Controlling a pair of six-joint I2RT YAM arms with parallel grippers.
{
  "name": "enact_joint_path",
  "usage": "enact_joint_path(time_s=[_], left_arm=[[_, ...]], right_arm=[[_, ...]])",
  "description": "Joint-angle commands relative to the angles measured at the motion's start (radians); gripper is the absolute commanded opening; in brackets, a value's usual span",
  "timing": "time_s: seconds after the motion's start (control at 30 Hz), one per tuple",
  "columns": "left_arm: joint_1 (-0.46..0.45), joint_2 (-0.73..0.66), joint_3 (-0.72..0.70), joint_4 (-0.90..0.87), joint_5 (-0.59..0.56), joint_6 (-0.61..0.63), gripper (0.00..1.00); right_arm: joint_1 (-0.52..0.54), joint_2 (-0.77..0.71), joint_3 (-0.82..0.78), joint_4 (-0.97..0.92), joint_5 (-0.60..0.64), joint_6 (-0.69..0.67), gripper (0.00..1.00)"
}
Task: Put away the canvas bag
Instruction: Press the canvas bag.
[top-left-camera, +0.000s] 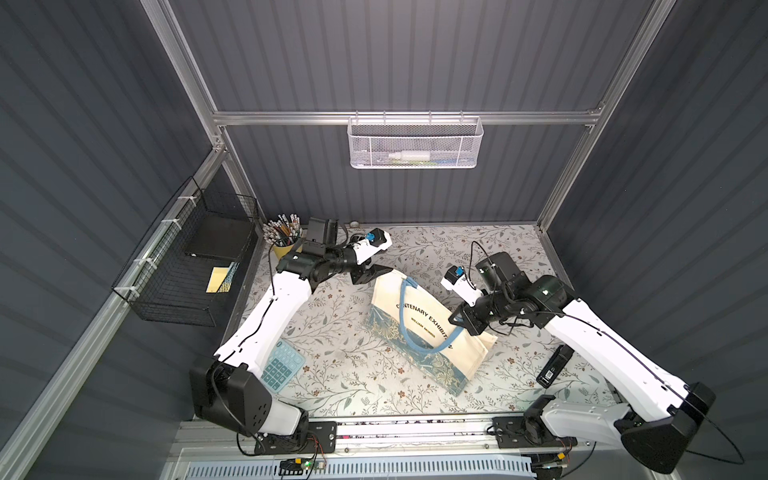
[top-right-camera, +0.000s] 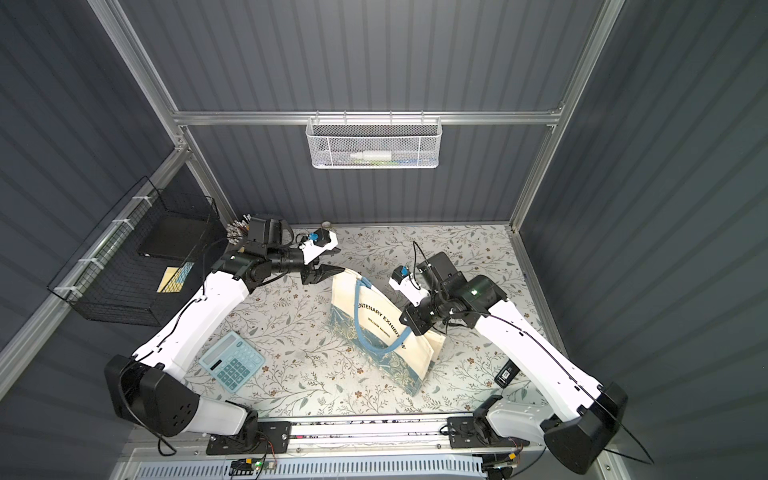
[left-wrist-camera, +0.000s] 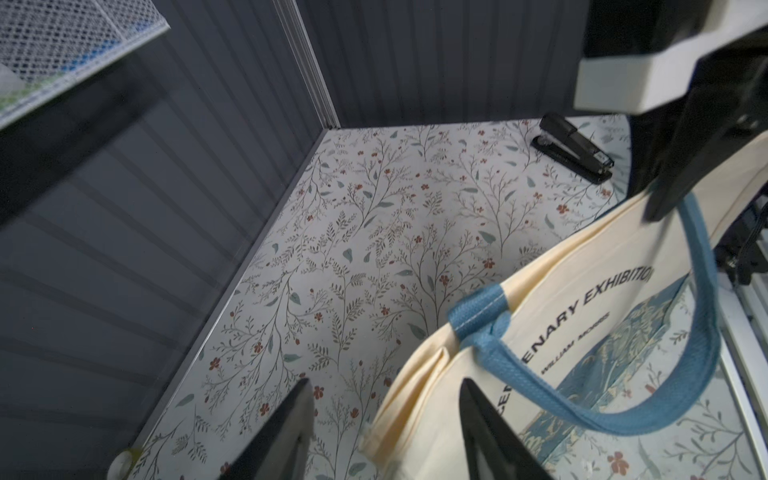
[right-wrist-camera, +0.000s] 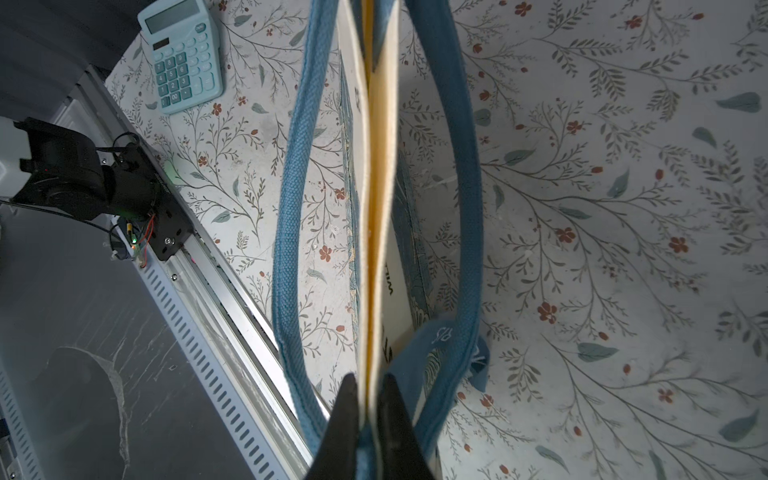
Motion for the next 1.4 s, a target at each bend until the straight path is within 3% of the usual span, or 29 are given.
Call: enact_joint_path(time_s=[0.0, 0.13, 0.33, 0.73, 0.87, 1.3, 1.37], left_arm=[[-0.018, 0.021, 0.067, -0.028, 0.126, -0.045, 0.59], [-0.096, 0.064, 0.136, -0.086, 0.120, -0.045, 0.61], [-0.206, 0.156, 0.267, -0.271, -0.005, 0.066, 0.63], [-0.323, 0.221, 0.280, -0.381, -0.203, 0.142, 0.55], [-0.329, 0.250, 0.298, -0.382, -0.199, 0.143, 0.49], [-0.332, 0.215, 0.254, -0.338, -0.212, 0.144, 0.50], [-0.332, 0.198, 0.246, -0.346, -0.172, 0.139, 0.49]], right_arm=[[0.000, 0.023, 0.081, 0.031, 0.033, -0.034, 0.00], [0.000, 0.076, 0.150, 0.024, 0.000, -0.076, 0.00], [0.000, 0.137, 0.228, 0.008, -0.023, -0.117, 0.00], [0.025, 0.154, 0.277, 0.013, 0.009, -0.135, 0.00], [0.025, 0.156, 0.285, 0.018, -0.005, -0.136, 0.00], [-0.024, 0.048, 0.185, 0.177, -0.214, -0.062, 0.00], [-0.029, 0.036, 0.166, 0.171, -0.222, -0.062, 0.00]])
